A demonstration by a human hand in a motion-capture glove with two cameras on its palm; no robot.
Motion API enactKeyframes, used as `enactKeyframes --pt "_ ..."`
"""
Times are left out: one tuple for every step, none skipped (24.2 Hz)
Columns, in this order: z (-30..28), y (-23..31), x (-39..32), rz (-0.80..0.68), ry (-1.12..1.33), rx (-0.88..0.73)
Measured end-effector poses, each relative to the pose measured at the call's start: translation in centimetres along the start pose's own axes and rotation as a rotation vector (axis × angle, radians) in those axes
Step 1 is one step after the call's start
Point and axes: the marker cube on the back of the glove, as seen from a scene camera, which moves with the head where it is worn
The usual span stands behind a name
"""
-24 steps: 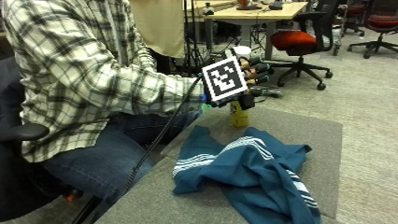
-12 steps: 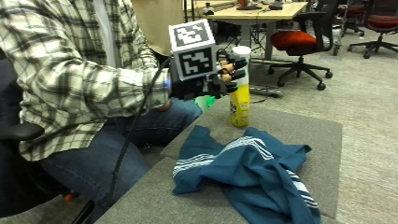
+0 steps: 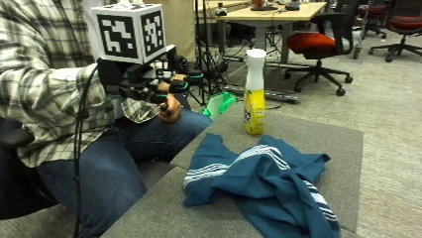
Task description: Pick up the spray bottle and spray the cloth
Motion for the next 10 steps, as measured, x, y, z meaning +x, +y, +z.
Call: enactKeyframes --pt "-0.2 0.4 0.4 0.007 0.001 0.007" --pt "-0.4 0.8 0.6 0.01 0.002 0.014" --pt "-0.6 1.1 0.8 0.012 0.002 0.02" --pt "-0.7 1.3 1.0 0.012 0.001 0.025" --pt "-0.8 1.5 1.0 0.011 0.0 0.028" --pt "-0.8 1.6 1.0 0.01 -0.001 0.03" --pt "-0.9 1.6 1.0 0.008 -0.001 0.032" --pt "-0.9 1.7 1.0 0.007 -0.002 0.032" --pt "-1.0 1.7 0.9 0.005 -0.002 0.032" --pt "-1.0 1.7 0.9 0.004 -0.003 0.032"
